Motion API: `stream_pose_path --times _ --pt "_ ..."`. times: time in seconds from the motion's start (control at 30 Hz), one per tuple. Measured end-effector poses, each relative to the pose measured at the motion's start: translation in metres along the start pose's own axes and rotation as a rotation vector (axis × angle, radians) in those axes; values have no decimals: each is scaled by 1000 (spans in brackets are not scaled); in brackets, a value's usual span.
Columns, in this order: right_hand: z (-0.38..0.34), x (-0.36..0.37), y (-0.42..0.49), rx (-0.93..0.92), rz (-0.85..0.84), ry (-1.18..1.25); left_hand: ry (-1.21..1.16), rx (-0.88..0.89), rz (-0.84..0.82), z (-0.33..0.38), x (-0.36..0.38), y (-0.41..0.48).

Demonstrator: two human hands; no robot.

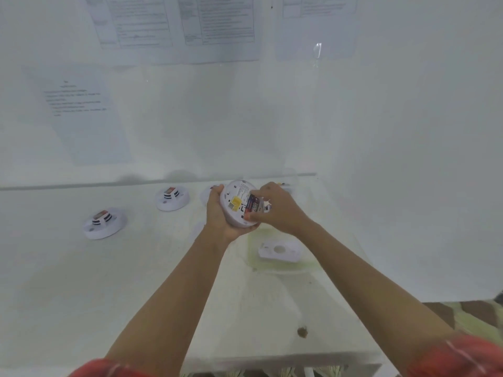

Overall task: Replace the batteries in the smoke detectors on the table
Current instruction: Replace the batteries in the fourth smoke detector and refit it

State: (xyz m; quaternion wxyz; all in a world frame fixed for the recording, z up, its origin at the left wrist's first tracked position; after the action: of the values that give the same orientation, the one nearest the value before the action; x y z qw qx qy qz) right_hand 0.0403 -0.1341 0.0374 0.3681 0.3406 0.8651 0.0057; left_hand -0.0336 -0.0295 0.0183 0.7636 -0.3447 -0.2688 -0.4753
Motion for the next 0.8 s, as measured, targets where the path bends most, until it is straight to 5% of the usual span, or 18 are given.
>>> stream_pose_path --times 0.53,0.8 --pt "51 -42 96 -159 -133 -385 27 -14 71 17 31 115" --pt "63 -41 108 -109 -155 -295 52 -45 80 22 31 134"
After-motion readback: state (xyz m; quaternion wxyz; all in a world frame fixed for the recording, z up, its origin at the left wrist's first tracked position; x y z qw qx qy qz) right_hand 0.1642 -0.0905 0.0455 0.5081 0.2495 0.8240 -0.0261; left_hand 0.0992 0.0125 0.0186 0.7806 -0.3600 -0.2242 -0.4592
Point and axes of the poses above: each hand's wrist, its own y-axis towards the middle knuckle, its own x-axis out of the palm, z = x × y, the point moved 2 cm from there along y, towards the middle knuckle, and after that the axes turned 1 degree about x, right-handed, at the moved point
